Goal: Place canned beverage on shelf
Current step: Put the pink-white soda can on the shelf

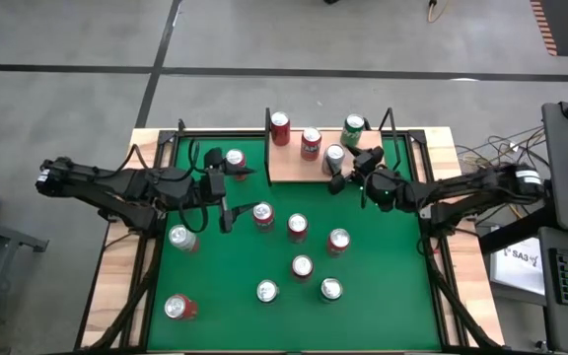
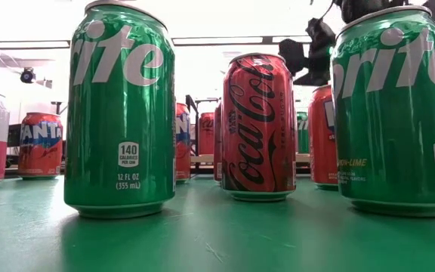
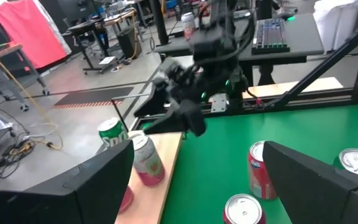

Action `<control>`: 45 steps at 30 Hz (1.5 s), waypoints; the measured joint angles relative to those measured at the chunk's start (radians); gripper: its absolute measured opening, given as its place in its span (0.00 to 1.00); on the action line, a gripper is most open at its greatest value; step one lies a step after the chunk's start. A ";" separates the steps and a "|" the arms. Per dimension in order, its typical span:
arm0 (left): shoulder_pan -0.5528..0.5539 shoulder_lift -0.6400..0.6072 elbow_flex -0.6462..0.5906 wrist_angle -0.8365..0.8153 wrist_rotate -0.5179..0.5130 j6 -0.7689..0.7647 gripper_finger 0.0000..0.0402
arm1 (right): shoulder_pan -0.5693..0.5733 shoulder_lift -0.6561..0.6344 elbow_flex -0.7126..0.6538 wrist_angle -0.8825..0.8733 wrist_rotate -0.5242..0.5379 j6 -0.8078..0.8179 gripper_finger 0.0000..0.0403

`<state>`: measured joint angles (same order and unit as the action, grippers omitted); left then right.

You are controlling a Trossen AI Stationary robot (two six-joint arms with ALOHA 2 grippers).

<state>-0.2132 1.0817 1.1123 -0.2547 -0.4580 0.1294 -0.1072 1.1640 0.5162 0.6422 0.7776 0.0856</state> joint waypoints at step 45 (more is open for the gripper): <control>-0.020 -0.200 -0.340 0.125 -0.195 0.041 0.85 | -0.153 0.214 0.804 -1.699 -0.549 0.261 0.02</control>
<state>-0.2329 0.8818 0.7726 -0.1293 -0.6526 0.1704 -0.2600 1.3781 1.3197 -1.0573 0.2283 0.3469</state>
